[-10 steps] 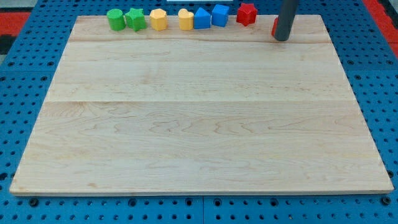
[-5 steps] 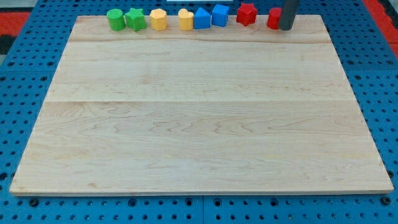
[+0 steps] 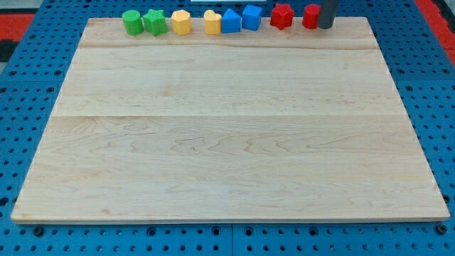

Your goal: Move red circle towards red star

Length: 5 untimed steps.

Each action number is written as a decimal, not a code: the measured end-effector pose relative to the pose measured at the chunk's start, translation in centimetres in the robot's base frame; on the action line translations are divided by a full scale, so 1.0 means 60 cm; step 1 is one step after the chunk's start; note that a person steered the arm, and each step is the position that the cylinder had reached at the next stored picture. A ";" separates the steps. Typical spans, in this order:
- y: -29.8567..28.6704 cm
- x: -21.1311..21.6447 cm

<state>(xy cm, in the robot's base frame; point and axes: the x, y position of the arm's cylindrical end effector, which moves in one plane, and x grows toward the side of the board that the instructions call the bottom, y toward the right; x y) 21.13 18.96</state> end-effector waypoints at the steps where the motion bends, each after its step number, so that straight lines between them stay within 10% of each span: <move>1: -0.002 -0.005; 5: -0.027 0.055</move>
